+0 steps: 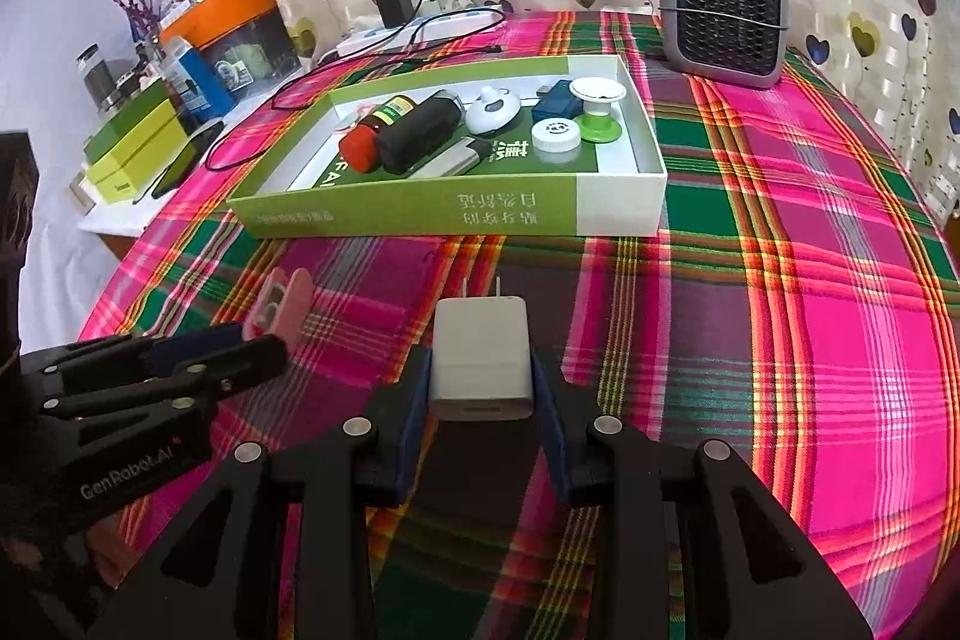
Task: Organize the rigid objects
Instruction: 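Carry the pink hook with the left tool while the right tool carries the white charger over the box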
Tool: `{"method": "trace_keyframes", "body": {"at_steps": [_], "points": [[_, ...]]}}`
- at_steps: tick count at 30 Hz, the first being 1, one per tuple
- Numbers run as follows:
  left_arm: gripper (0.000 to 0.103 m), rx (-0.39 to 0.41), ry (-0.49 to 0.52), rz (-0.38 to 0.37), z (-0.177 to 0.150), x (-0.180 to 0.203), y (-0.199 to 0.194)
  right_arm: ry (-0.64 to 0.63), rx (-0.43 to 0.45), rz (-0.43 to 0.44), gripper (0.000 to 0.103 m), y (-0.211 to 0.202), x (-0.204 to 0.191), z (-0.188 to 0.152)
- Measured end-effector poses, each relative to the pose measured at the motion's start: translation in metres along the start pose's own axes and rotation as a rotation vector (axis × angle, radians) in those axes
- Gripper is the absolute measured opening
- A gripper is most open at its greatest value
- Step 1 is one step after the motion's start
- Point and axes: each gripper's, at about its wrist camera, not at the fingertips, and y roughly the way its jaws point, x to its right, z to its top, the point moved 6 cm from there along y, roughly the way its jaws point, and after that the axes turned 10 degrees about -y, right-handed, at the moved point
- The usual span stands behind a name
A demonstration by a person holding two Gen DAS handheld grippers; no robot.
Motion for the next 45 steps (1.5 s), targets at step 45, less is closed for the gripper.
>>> {"method": "trace_keyframes", "body": {"at_steps": [45], "points": [[0.022, 0.056, 0.067, -0.052, 0.016, 0.002, 0.012, -0.069, -0.033, -0.079, 0.035, 0.013, -0.007, 0.011]]}}
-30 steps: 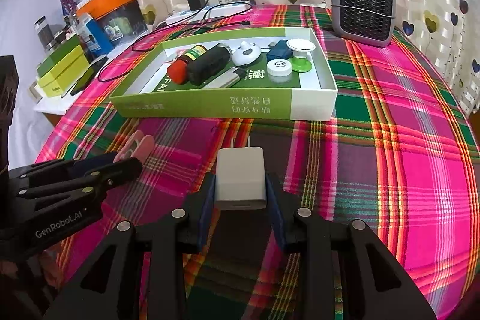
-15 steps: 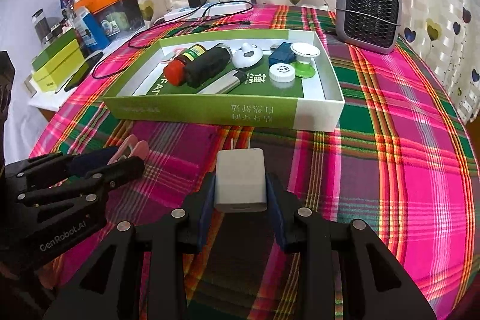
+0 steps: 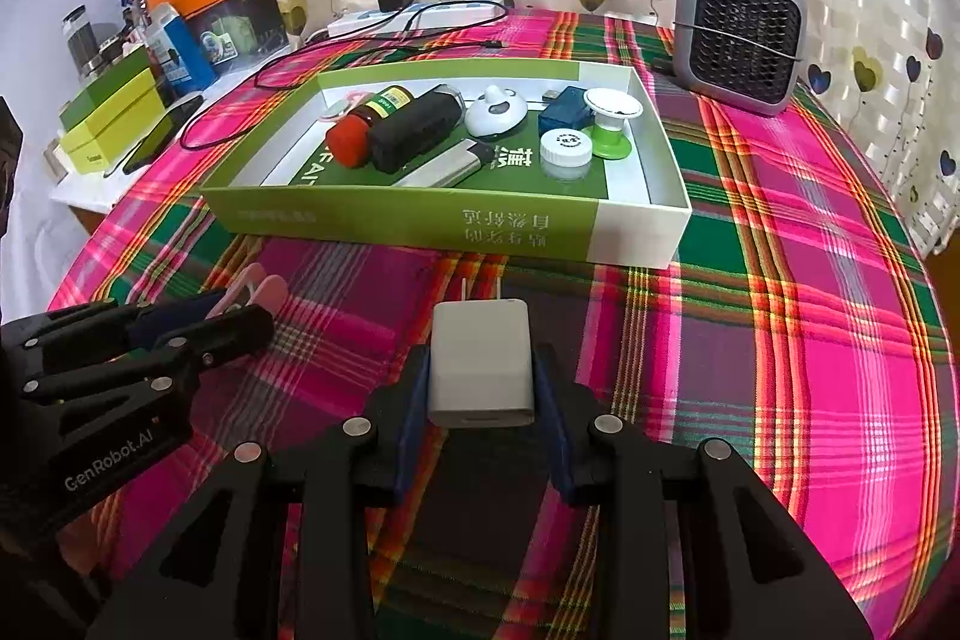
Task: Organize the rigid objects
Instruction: 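Carry the pink hook with the left tool while the right tool carries the white charger over the box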
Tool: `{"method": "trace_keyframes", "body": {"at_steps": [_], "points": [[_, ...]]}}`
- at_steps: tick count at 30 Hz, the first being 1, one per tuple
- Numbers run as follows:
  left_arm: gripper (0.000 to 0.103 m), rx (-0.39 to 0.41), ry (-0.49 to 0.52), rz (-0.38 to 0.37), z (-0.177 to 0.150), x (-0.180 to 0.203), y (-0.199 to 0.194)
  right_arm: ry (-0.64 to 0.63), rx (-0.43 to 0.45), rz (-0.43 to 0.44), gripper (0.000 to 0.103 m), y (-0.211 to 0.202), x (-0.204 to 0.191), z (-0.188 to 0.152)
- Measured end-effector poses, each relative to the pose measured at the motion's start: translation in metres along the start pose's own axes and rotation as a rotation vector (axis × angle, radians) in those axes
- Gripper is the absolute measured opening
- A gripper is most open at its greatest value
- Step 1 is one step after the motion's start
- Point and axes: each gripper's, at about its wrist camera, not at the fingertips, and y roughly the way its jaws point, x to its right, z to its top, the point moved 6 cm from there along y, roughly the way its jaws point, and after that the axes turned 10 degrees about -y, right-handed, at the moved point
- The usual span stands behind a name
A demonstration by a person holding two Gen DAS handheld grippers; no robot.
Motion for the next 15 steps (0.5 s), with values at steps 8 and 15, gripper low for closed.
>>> {"method": "trace_keyframes", "body": {"at_steps": [8, 15], "points": [[0.022, 0.0, 0.001, -0.001, -0.0006, 0.0005, -0.0007, 0.0, 0.0, 0.0, 0.035, -0.0001, -0.0004, -0.0001], [0.022, 0.001, 0.002, -0.001, -0.0007, 0.0008, -0.0009, 0.013, 0.008, 0.005, 0.035, -0.002, 0.0015, -0.0005]]}}
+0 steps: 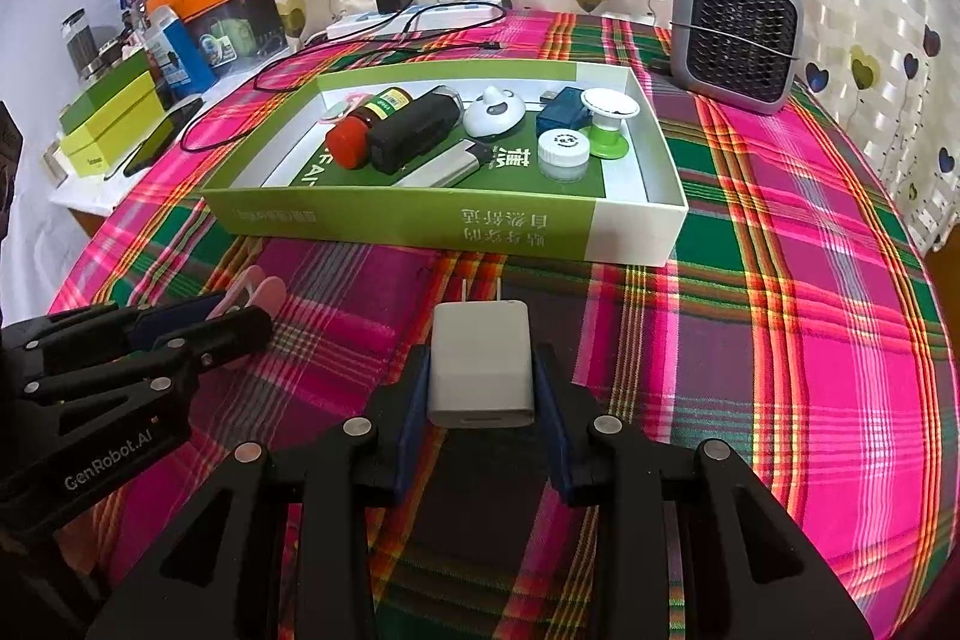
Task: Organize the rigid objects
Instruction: 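Carry the pink hook with the left tool while the right tool carries the white charger over the box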
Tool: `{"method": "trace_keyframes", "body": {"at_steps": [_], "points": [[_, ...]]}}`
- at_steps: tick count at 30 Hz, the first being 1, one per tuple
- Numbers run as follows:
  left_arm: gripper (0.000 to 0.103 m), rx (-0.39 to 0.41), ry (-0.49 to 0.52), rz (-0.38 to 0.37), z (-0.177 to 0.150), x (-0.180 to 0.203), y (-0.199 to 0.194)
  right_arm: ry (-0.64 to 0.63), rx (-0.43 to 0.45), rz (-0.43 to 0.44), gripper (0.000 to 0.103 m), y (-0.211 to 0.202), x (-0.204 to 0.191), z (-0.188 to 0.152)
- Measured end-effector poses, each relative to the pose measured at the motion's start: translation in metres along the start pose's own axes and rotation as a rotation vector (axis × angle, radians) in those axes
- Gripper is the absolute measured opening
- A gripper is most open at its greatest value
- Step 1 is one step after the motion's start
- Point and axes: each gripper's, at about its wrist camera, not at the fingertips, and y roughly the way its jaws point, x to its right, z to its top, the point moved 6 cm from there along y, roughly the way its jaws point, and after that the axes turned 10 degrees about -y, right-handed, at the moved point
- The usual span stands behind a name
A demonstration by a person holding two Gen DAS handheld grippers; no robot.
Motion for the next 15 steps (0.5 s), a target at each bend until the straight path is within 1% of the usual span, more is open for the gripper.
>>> {"method": "trace_keyframes", "body": {"at_steps": [4, 15], "points": [[0.022, 0.002, 0.01, -0.008, 0.0, 0.002, -0.003, 0.002, 0.011, 0.0, 0.035, -0.003, 0.002, 0.001], [0.022, 0.074, 0.046, -0.017, 0.02, 0.009, -0.027, -0.005, 0.07, -0.008, 0.035, -0.02, 0.001, 0.019]]}}
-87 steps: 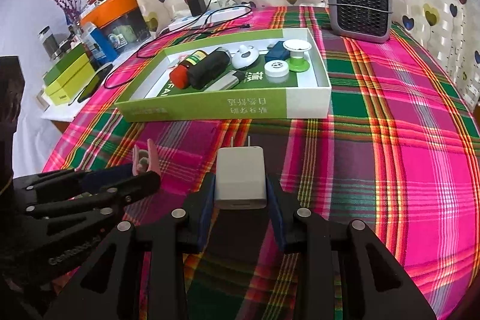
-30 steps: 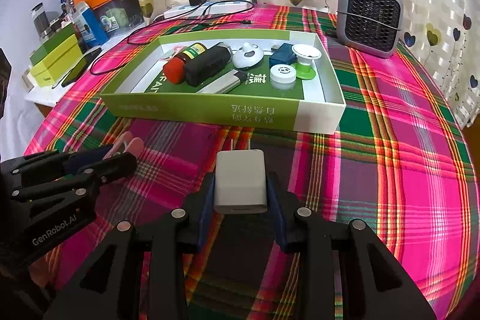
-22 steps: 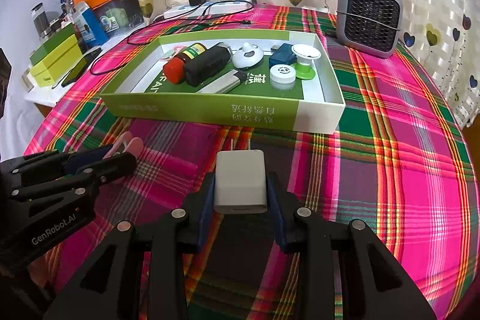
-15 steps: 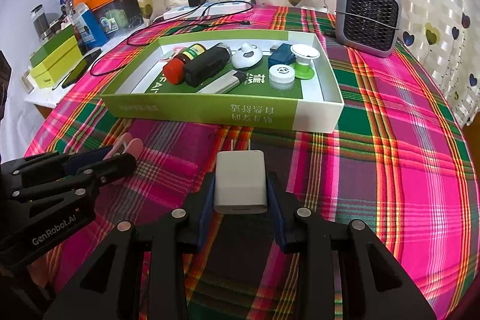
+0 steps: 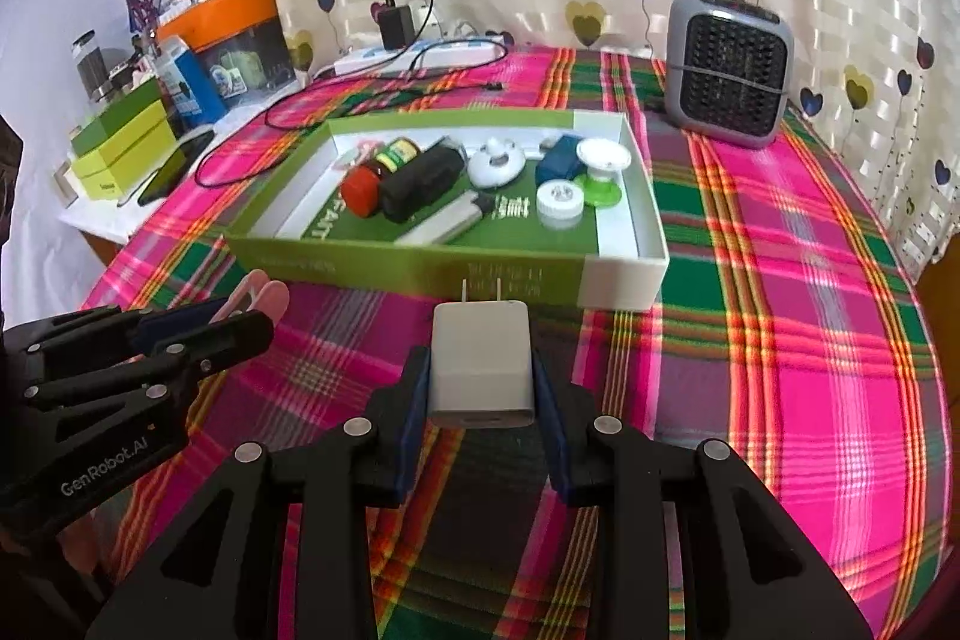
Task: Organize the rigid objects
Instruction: 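Carry the pink hook with the left tool while the right tool carries the white charger over the box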
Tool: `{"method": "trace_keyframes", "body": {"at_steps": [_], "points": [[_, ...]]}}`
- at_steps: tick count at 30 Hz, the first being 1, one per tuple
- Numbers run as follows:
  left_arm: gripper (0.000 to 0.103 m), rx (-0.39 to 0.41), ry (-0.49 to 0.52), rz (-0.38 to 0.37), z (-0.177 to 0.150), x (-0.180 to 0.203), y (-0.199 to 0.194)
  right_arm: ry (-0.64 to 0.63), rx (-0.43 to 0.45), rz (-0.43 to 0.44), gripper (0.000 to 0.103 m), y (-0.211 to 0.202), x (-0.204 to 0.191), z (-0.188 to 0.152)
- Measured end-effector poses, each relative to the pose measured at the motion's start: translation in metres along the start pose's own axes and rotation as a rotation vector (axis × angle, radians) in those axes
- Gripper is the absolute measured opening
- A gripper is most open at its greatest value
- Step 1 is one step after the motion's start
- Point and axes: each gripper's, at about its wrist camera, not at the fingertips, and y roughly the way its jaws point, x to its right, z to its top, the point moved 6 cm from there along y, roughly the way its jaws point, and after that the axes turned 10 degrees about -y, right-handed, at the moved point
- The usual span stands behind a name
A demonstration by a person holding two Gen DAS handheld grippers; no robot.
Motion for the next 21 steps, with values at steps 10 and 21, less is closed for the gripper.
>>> {"method": "trace_keyframes", "body": {"at_steps": [10, 21], "points": [[0.022, 0.031, 0.023, -0.004, 0.018, 0.002, -0.003, -0.002, 0.026, -0.017, 0.035, -0.003, 0.005, 0.018], [0.022, 0.043, 0.035, -0.032, 0.037, 0.006, 0.003, 0.017, 0.026, -0.019, 0.035, 0.003, 0.018, 0.034]]}}
